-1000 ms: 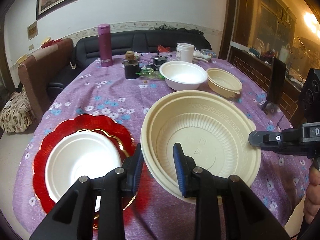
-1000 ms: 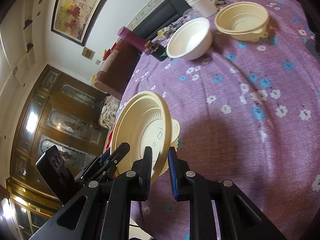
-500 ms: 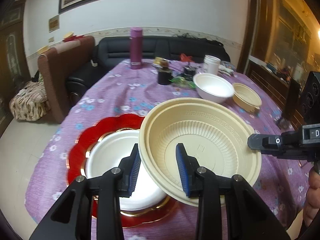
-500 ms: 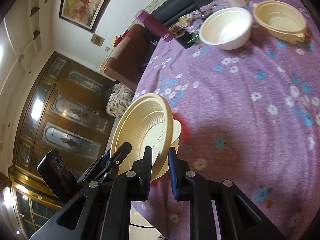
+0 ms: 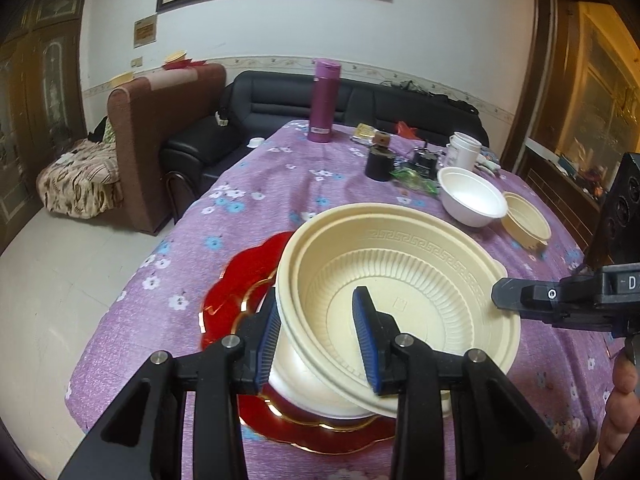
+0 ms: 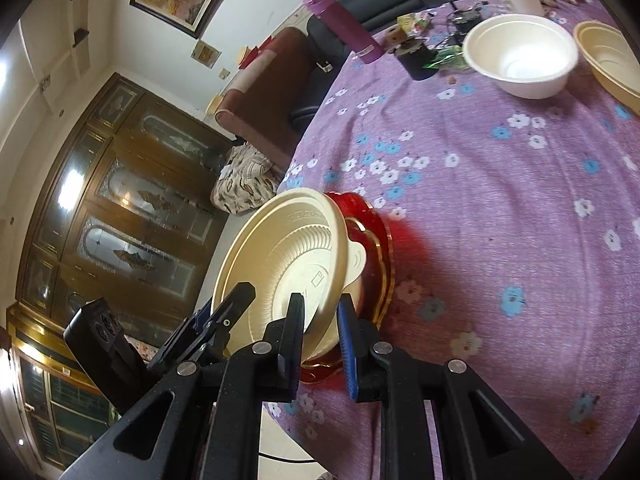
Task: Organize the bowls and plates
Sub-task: 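Lower the cream bowl onto the white bowl in the red plates, then open both grippers and move them toward the large white bowl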
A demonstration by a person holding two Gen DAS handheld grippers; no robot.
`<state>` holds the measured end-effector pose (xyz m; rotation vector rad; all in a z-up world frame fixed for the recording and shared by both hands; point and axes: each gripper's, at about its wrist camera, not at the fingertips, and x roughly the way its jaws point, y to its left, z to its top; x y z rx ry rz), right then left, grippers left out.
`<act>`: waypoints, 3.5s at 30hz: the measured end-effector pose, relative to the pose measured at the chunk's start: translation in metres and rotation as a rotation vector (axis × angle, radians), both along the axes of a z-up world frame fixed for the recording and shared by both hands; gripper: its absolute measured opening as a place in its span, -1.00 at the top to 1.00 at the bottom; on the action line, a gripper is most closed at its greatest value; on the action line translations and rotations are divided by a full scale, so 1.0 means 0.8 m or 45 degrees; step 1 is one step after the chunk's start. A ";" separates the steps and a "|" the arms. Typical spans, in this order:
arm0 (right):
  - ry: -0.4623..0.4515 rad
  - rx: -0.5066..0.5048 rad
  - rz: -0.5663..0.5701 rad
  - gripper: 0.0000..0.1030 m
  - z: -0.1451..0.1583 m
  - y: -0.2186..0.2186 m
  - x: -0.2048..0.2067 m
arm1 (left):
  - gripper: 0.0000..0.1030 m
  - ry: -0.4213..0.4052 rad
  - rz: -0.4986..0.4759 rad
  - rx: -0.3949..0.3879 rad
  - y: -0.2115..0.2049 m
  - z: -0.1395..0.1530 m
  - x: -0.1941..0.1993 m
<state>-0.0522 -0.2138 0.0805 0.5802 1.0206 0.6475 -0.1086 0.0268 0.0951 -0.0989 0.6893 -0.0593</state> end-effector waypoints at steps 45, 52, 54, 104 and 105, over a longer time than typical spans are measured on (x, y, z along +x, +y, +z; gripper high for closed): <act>0.070 -0.068 0.079 0.60 -0.037 0.021 0.006 | 0.30 0.019 0.047 -0.054 0.027 -0.005 0.001; 0.054 -0.024 -0.024 0.60 -0.030 -0.047 -0.009 | 0.19 -0.027 -0.089 -0.039 -0.023 0.020 -0.010; 0.057 -0.017 -0.088 0.60 -0.031 -0.075 -0.008 | 0.19 -0.025 -0.159 -0.025 -0.052 0.021 -0.012; 0.132 0.037 -0.614 0.81 -0.067 -0.266 0.219 | -0.16 0.284 -0.497 0.123 -0.270 -0.103 0.047; 0.127 0.037 -0.621 0.85 -0.066 -0.266 0.214 | -0.16 0.278 -0.495 0.123 -0.269 -0.102 0.047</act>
